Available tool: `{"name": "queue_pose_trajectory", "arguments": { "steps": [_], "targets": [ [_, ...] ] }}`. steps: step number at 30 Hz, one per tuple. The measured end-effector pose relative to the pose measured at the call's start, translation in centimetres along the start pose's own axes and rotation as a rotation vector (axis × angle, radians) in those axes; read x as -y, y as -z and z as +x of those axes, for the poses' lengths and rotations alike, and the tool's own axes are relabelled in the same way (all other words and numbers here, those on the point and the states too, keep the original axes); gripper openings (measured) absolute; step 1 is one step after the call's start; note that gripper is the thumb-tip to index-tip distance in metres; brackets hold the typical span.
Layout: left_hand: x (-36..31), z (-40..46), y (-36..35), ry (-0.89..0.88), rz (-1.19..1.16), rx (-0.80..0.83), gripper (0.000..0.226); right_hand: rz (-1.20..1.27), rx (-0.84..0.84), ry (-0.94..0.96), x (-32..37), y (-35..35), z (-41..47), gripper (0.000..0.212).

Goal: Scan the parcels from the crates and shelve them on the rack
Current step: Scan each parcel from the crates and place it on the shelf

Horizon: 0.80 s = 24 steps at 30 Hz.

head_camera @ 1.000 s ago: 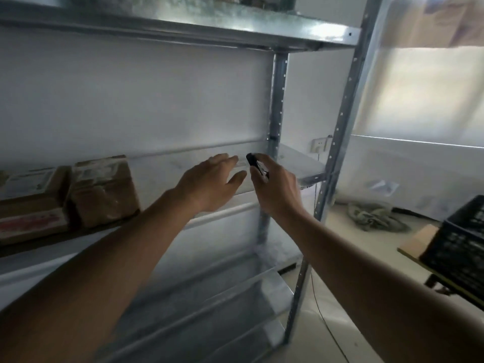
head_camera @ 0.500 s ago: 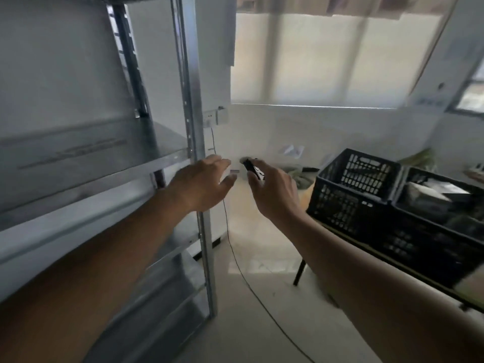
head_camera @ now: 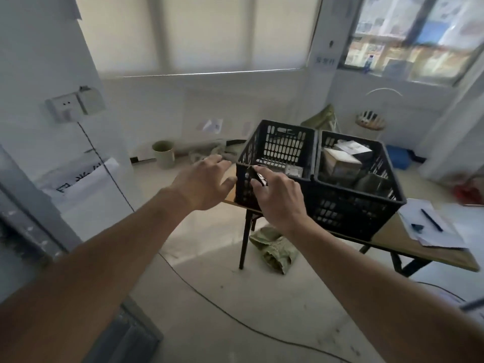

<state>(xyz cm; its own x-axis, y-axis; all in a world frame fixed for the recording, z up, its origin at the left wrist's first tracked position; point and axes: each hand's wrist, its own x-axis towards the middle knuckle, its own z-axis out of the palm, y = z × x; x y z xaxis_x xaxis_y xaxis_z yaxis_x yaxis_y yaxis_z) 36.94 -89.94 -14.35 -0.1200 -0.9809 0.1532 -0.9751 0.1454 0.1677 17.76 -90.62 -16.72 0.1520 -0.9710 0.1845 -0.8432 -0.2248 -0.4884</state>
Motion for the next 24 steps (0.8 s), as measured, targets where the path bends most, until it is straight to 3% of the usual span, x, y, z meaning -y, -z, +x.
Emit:
{"name": "queue_pose_trajectory", "arguments": {
  "steps": [11, 19, 24],
  "targets": [
    [2.7, 17.0, -8.9, -0.164, -0.128, 0.215, 0.056, -0.049, -0.022, -0.283, -7.7, -3.1, 12.5, 0.048],
    [2.3, 28.3, -15.1, -0.2, -0.11, 0.325, 0.052, -0.027, 0.054, -0.311, -14.6, -5.8, 23.4, 0.047],
    [2.0, 34.6, -19.0, -0.131, -0.093, 0.465, 0.046, 0.082, 0.139, -0.289, -19.3, -8.6, 29.8, 0.045]
  ]
}}
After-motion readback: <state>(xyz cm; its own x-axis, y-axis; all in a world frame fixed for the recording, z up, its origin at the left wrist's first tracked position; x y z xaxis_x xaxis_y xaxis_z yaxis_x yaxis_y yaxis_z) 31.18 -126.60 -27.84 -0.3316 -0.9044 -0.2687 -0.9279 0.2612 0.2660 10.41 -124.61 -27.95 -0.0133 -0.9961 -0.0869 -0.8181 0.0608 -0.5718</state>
